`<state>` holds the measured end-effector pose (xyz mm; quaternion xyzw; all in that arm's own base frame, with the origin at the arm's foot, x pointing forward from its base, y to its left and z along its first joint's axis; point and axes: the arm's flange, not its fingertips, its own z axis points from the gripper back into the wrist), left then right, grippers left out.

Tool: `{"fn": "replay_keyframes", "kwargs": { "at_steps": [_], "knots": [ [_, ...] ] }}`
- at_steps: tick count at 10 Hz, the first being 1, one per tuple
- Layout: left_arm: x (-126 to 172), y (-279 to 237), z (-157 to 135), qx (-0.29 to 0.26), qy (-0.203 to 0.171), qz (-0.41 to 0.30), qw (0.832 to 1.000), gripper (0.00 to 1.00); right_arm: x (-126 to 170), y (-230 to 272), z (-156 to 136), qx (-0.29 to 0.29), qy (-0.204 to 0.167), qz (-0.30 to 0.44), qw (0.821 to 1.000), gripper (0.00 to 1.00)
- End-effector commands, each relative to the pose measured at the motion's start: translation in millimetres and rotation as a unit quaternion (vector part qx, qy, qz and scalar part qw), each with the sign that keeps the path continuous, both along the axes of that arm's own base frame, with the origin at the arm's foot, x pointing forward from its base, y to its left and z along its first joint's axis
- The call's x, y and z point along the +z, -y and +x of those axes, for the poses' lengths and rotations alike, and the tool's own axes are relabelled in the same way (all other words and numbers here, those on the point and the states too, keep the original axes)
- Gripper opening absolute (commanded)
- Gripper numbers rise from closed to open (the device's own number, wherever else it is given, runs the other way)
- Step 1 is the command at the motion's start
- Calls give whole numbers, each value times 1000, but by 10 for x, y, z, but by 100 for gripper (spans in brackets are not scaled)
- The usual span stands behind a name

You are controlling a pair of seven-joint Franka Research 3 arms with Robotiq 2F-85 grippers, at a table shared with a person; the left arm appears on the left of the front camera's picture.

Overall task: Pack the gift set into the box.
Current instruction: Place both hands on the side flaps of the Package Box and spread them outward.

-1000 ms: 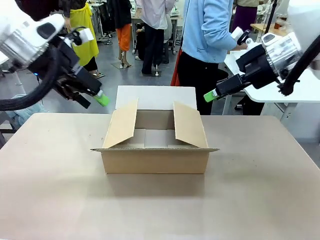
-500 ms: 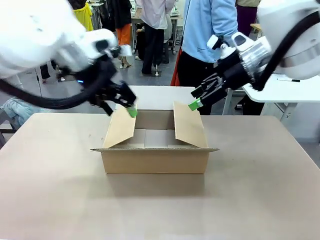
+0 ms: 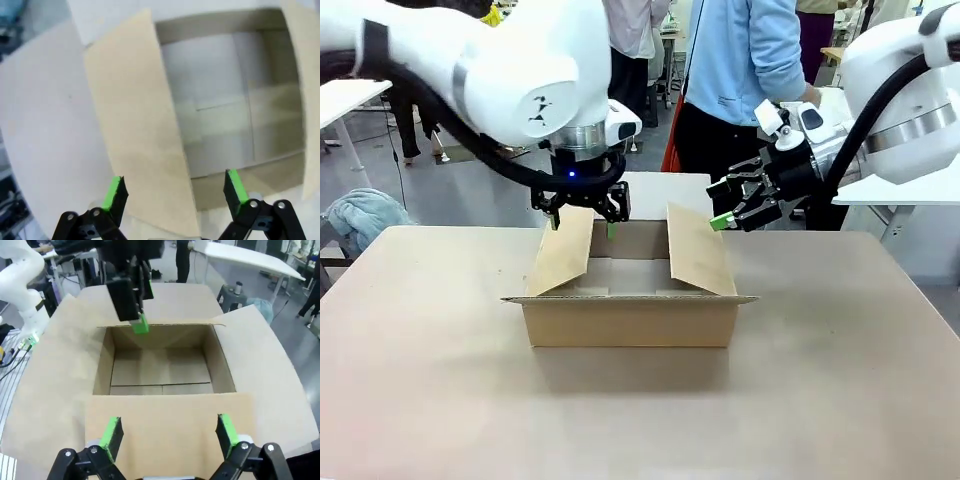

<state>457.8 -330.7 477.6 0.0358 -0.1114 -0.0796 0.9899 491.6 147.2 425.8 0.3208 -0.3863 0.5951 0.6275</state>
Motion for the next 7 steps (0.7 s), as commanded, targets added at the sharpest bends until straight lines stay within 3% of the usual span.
{"fn": "replay_keyframes", "kwargs": {
  "at_steps": [1,4,7],
  "knots": [
    [-48,272,283,34,-20,22,999,100,105,-161,-72,14,5,-21,1000,100],
    [-276,249,532,79,-7,54,995,100,105,-161,-72,14,5,-21,1000,100],
    [-326,92,584,118,16,69,991,100,105,-161,-72,14,5,-21,1000,100]
  ]
}}
